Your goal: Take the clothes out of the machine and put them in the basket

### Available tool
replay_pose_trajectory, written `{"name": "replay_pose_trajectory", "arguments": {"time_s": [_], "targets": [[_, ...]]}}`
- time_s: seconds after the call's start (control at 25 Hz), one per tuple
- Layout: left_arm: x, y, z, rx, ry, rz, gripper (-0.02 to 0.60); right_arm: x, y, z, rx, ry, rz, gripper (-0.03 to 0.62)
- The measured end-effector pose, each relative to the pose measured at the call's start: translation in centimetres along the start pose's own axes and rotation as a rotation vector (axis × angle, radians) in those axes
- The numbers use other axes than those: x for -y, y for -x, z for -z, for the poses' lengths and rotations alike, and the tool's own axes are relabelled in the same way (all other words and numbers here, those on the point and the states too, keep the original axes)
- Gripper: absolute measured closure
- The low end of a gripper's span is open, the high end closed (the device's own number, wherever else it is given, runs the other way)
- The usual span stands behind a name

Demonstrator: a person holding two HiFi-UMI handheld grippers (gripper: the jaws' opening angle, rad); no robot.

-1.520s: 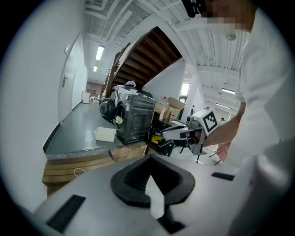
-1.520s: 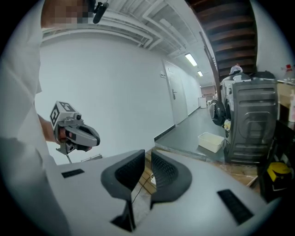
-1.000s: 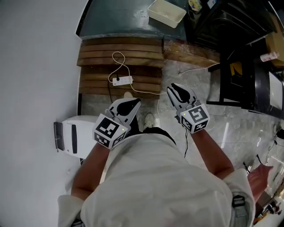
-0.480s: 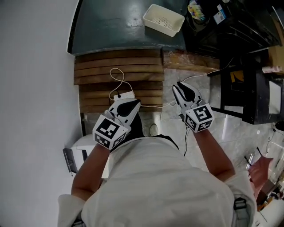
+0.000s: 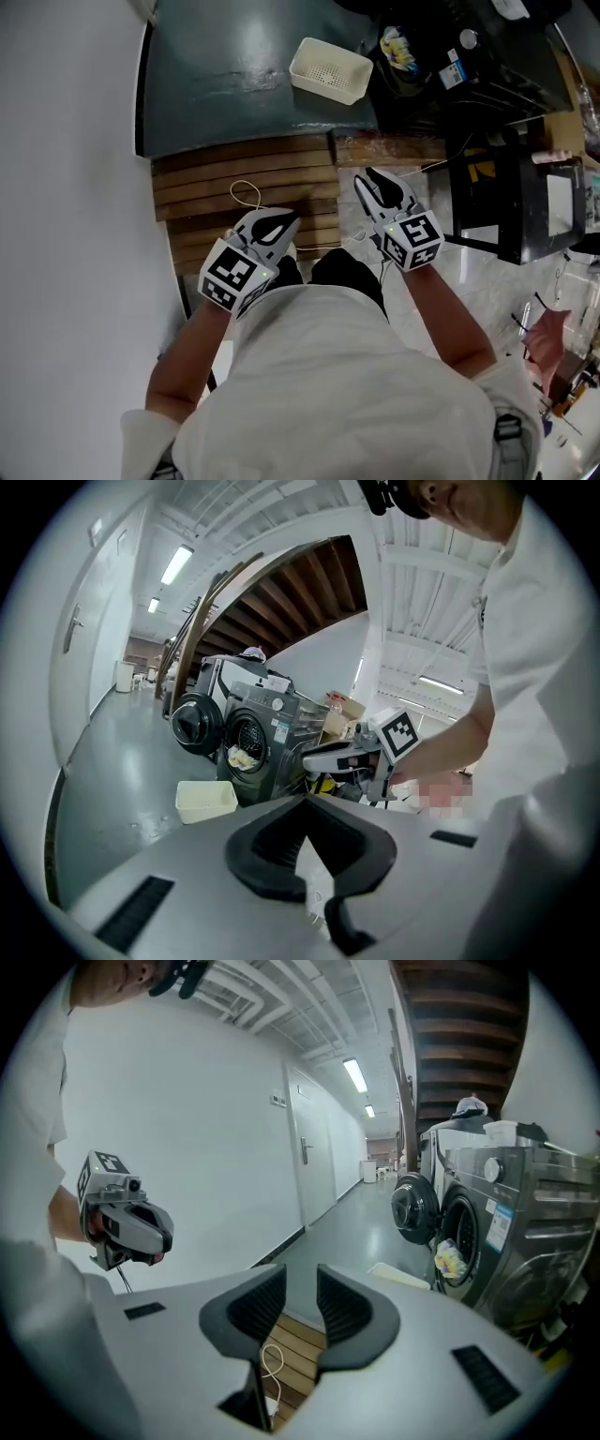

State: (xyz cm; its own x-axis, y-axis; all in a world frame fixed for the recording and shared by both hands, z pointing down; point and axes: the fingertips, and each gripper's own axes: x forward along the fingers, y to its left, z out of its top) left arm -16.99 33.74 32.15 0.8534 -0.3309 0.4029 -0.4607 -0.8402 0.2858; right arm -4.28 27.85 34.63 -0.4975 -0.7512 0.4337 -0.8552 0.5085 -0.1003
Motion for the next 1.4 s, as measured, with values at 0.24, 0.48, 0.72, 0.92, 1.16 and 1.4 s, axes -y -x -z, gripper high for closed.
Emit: {"name": "replay_pose_trajectory", "arguments": {"time_s": [0.24,0.48,0.72,0.92,1.16,1.4], "targets": [[-2.3,-1.3,-3.6,-0.011,0.002,0.038,0.584,4.0,-1.7,-2.5,-0.003,-0.016,0.064,0.496],[-4.8,-4.1,-5.8,-0.046,0.010,0.046,0.584,9.0,-4.3,-4.6,0.016,-0.044,0.099,0.484],[-9.6,-7.9,-8.7,-0.092,0.034,0.009,0.584,15.9,-9.5,-5.2,-0.015,-0.087,0.102,0.484],[-13.5,-12.1,-13.3,-0.124,0.031,0.018,0.584,23.4,-14.6,-5.6,-0.039,-0.134,0.148,0.455],[-17.8,-18.5,-18.6,-0.149,0.023,0.060,0.584,34.2,-20.0,-5.5,-0.067,-0.216,0.238,0.419],[-20.8,-24.3,-22.3,-0.164,0.043,0.115,0.584,43.3,-24.3,-3.9,-0.132,-0.243,0.326,0.394]]}}
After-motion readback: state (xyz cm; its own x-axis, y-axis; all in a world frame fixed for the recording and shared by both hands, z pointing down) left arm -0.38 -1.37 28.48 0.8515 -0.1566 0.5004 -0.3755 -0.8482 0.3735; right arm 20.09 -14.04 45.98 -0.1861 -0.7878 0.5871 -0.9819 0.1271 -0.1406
